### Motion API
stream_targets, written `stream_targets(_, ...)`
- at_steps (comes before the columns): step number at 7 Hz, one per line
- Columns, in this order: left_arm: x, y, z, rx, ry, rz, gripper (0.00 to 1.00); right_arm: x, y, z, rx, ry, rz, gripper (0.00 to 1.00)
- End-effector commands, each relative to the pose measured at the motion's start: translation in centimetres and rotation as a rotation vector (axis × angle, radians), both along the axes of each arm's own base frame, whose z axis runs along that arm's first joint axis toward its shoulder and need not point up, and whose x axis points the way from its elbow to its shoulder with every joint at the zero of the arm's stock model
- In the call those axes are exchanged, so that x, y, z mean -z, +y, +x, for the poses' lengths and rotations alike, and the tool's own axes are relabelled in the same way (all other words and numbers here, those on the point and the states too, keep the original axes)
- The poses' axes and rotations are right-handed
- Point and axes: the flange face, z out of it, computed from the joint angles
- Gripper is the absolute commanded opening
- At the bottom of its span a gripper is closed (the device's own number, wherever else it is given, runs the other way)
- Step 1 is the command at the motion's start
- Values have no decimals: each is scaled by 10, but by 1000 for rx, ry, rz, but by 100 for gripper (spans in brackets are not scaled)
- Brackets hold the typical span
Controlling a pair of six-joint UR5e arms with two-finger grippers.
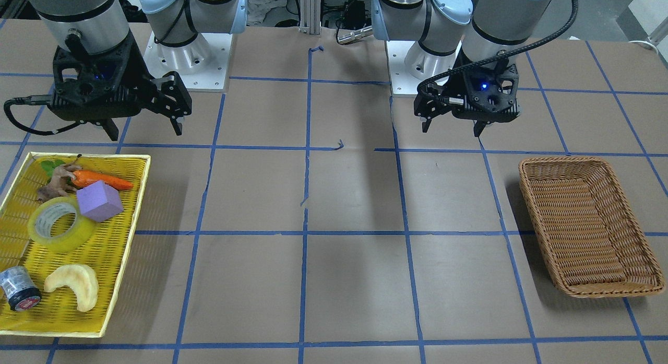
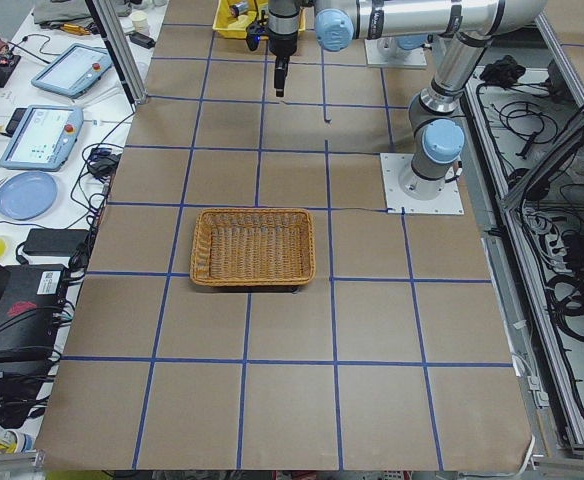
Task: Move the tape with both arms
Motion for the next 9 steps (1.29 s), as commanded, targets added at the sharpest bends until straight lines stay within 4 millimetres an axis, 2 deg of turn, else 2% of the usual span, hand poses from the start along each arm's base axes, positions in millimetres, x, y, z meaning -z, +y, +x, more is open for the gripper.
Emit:
stream_targets(1,-3,5,1,13,-3,8,100,0,-1,-2,7,1,1,100)
stream_targets(9,-2,5,1,27,-7,11,100,-1,3,-1,4,-2,10,100)
